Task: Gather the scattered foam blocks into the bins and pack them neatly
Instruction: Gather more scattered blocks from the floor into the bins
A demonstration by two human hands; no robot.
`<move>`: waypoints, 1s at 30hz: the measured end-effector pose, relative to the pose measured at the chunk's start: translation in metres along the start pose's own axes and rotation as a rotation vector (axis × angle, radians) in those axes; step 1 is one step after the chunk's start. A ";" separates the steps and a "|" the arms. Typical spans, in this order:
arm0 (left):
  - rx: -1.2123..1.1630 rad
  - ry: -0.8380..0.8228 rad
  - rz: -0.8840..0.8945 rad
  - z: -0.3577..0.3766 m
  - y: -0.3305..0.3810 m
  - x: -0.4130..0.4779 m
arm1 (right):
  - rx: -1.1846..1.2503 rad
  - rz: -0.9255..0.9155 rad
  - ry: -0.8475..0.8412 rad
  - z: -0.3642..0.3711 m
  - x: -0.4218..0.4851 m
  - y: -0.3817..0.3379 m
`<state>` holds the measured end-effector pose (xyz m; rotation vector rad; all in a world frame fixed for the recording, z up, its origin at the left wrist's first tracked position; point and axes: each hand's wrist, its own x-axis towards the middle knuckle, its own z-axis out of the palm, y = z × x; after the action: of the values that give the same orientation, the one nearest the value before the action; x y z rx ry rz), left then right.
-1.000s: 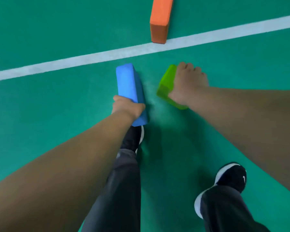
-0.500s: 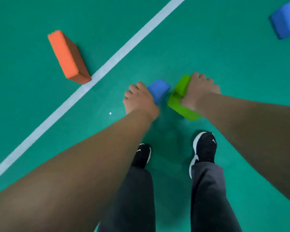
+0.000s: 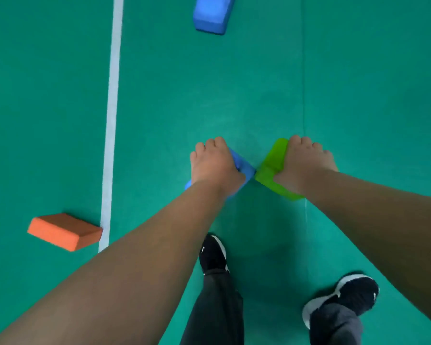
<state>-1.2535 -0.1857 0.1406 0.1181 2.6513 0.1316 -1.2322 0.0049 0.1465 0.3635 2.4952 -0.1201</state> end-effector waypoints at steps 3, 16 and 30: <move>0.051 -0.005 0.171 0.012 0.093 -0.013 | 0.088 0.131 -0.024 0.010 -0.019 0.098; 0.283 -0.087 0.863 0.121 0.533 -0.137 | 0.580 0.713 -0.078 0.109 -0.173 0.532; 0.336 -0.170 1.439 0.215 0.875 -0.317 | 0.875 1.136 0.095 0.180 -0.376 0.835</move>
<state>-0.8206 0.6637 0.1966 1.9612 1.8691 0.1141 -0.6003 0.6876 0.2188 2.0527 1.8116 -0.7094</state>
